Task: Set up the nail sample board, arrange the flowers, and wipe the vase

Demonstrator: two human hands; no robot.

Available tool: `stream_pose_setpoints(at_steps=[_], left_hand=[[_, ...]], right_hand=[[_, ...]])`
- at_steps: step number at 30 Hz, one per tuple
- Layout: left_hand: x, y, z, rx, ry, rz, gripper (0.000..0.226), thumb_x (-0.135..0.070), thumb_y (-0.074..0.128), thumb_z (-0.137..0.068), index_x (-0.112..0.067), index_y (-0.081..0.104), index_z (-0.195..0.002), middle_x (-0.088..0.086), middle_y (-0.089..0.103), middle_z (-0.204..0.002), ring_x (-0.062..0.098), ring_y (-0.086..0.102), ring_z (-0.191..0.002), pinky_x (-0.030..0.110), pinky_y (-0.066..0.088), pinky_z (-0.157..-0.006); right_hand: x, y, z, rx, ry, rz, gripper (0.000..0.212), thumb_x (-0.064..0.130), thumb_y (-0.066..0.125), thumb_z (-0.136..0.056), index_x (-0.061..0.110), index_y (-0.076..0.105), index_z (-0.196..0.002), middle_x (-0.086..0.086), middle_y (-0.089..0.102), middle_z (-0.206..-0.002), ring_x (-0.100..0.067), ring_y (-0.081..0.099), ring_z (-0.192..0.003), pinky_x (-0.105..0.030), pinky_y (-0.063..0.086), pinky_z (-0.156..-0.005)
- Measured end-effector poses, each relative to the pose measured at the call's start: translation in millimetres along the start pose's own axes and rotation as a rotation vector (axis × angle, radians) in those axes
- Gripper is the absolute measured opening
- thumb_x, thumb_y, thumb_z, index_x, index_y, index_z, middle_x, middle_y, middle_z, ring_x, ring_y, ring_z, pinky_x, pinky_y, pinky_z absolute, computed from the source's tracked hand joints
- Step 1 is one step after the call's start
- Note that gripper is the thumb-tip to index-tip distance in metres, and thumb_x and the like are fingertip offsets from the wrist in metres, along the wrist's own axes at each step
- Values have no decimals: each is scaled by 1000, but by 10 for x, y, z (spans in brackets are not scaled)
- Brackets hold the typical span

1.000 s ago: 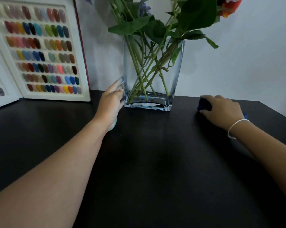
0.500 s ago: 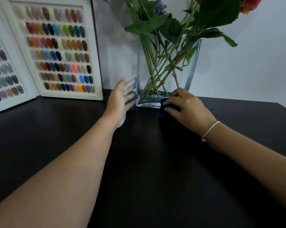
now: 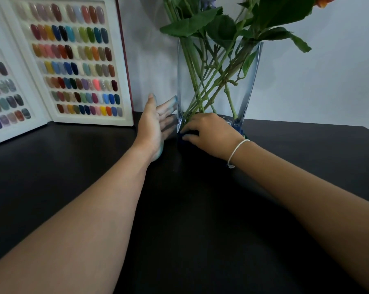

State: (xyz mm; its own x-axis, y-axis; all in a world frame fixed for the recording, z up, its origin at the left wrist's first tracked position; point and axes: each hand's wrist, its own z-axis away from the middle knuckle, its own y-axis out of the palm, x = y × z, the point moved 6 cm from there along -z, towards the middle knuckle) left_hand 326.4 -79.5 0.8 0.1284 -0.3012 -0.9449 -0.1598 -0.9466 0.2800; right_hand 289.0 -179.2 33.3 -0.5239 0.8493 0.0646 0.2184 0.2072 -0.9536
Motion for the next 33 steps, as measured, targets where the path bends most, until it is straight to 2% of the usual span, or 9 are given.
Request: stream_pose_setpoints(at_steps=[6, 10, 13, 17, 22, 27, 29, 30, 33], left_hand=[[-8, 6, -8, -18, 0, 3, 61, -50, 13, -94, -17, 55, -123, 9, 44, -142, 9, 54, -96, 24, 43, -74], [1, 3, -8, -33, -7, -1, 60, -50, 14, -94, -17, 55, -122, 10, 42, -143, 21, 48, -118, 25, 43, -77], [1, -5, -8, -40, -8, -5, 59, -49, 15, -94, -17, 54, -123, 10, 41, -144, 25, 41, -129, 30, 42, -87], [7, -11, -1, -44, -2, -22, 57, -49, 17, -94, -17, 53, -124, 11, 40, -145, 26, 39, -131, 35, 37, -97], [6, -1, 0, -30, -5, -24, 56, -48, 17, -94, -18, 52, -125, 11, 38, -146, 26, 37, -132, 37, 35, -101], [22, -6, 16, -32, 4, -35, 53, -46, 20, -95, -18, 51, -126, 10, 39, -145, 26, 38, -131, 38, 35, -102], [-1, 15, 18, -31, 3, -38, 49, -42, 24, -95, -17, 49, -128, 10, 41, -144, 24, 41, -129, 36, 37, -100], [-15, 26, 21, -45, 8, -37, 46, -39, 26, -96, -16, 48, -128, 9, 44, -141, 23, 44, -126, 35, 38, -99], [-65, -32, 108, -175, 69, -62, 35, -26, 35, -95, -14, 51, -123, 7, 54, -124, 21, 52, -113, 34, 44, -95]], right_hand=[[-89, 19, 84, 108, 29, 25, 35, 39, 46, -89, 28, 54, -121, 3, 52, -132, -21, 47, -119, -42, 42, -98], [-210, 4, 217, 122, 69, 98, 35, 34, 42, -91, 32, 49, -124, 4, 48, -136, -21, 45, -122, -41, 43, -96], [-332, -46, 318, 105, 115, 127, 33, 31, 41, -91, 34, 50, -123, 5, 49, -134, -21, 46, -120, -40, 43, -90], [-527, -134, 516, 107, 182, 161, 33, 29, 41, -91, 34, 51, -122, 6, 51, -132, -22, 48, -117, -40, 44, -89], [-758, -248, 776, 99, 256, 170, 31, 26, 44, -90, 33, 54, -118, 8, 54, -128, -20, 51, -113, -36, 44, -85], [-904, -284, 927, 77, 326, 104, 28, 21, 49, -89, 28, 59, -114, 4, 59, -122, -22, 52, -110, -37, 44, -90], [-955, -337, 980, 5, 357, -34, 27, 17, 51, -88, 24, 61, -112, 1, 61, -118, -20, 53, -108, -33, 41, -93], [-962, -397, 1012, -49, 386, -112, 27, 14, 53, -87, 23, 62, -110, 2, 62, -115, -16, 53, -106, -26, 39, -92], [-1003, -558, 1186, -248, 472, -478, 27, 5, 59, -82, 22, 64, -103, 3, 63, -105, -7, 53, -96, -1, 36, -73]])
